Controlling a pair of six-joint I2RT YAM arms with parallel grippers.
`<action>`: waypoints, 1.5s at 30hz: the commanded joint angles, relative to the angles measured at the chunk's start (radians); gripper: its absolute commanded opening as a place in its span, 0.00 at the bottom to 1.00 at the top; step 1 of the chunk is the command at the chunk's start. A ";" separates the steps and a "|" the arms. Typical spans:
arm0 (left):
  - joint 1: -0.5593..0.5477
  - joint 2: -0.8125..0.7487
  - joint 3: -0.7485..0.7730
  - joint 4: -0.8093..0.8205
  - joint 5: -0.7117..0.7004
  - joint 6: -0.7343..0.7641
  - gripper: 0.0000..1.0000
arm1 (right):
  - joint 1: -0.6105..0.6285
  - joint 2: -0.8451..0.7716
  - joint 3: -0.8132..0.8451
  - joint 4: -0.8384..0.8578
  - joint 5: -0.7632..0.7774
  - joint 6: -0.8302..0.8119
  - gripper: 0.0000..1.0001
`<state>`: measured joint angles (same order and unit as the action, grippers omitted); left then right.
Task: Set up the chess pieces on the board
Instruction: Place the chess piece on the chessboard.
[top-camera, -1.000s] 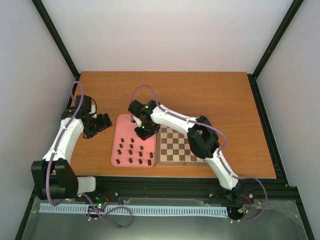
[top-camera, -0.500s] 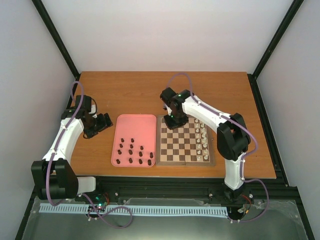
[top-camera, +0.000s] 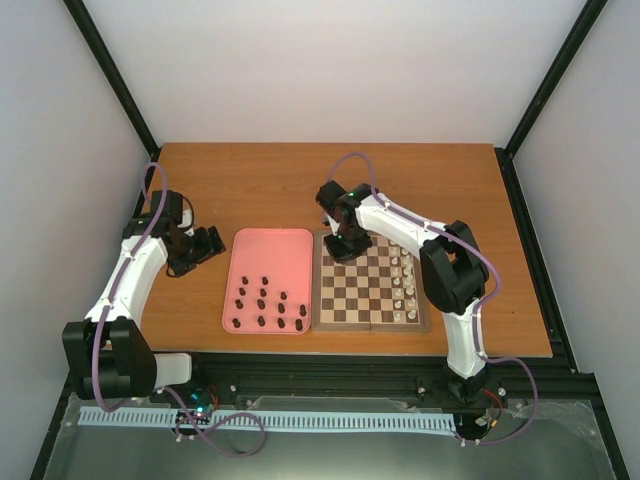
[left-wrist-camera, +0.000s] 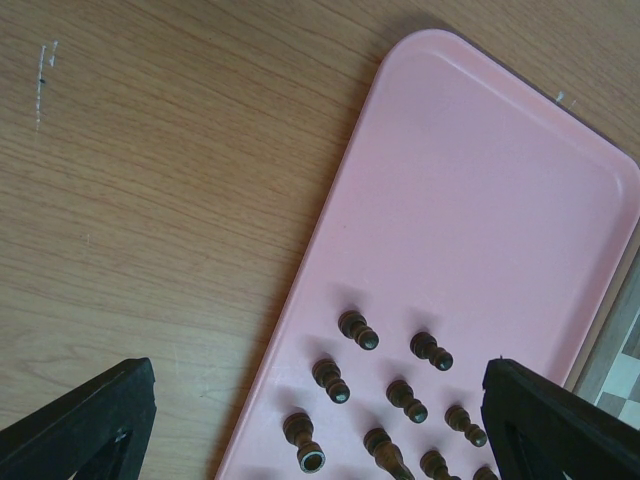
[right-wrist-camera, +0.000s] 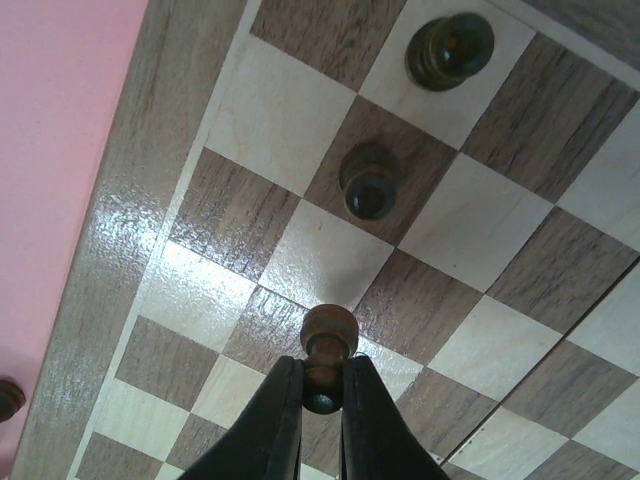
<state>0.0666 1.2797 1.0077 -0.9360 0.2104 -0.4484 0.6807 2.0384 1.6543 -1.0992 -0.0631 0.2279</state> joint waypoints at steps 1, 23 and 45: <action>0.004 -0.005 0.016 0.006 0.009 0.003 1.00 | -0.003 0.017 0.039 0.019 0.019 -0.003 0.03; 0.004 0.006 0.017 0.011 0.015 0.005 1.00 | -0.003 0.064 0.060 0.033 0.021 -0.010 0.03; 0.003 0.012 0.013 0.013 0.020 0.008 1.00 | 0.000 0.010 0.061 -0.001 -0.025 -0.022 0.29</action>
<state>0.0666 1.2873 1.0077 -0.9352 0.2176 -0.4480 0.6811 2.0960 1.7012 -1.0824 -0.0681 0.2054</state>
